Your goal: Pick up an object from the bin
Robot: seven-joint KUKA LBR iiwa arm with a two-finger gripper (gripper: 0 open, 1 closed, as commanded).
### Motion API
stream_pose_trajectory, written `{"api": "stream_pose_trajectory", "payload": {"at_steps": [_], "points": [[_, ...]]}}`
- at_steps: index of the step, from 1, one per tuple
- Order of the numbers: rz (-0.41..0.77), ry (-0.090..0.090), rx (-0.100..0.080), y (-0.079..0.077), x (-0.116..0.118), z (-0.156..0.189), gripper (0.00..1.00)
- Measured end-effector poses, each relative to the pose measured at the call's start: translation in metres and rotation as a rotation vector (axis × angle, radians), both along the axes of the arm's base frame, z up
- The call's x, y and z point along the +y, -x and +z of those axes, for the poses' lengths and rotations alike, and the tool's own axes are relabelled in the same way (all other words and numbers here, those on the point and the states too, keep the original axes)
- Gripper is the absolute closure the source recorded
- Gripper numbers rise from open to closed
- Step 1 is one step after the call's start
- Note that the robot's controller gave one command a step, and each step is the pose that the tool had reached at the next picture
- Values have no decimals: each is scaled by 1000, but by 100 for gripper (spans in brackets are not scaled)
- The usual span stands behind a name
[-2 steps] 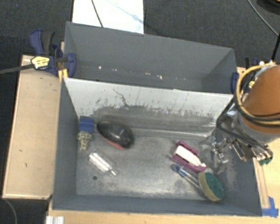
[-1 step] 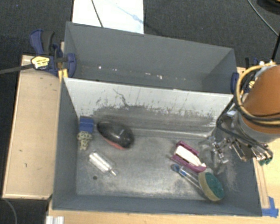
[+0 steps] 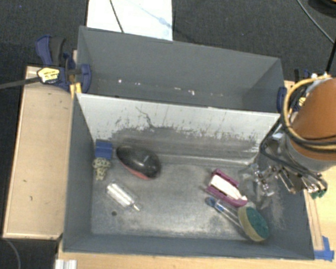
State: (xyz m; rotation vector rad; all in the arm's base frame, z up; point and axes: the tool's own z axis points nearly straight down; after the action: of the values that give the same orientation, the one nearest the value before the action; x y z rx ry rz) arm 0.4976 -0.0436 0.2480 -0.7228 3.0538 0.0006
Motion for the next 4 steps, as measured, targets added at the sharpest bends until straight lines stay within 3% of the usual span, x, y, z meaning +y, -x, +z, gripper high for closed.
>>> {"api": "stream_pose_trajectory", "payload": {"at_steps": [1,2,3,4], "points": [[17,2,8,14,-74,-76,100],[24,2,-4,7,-75,-36,100],[-154,0,5,15,-94,-103,100],[-82,1,-6,1,-66,-46,100]]}}
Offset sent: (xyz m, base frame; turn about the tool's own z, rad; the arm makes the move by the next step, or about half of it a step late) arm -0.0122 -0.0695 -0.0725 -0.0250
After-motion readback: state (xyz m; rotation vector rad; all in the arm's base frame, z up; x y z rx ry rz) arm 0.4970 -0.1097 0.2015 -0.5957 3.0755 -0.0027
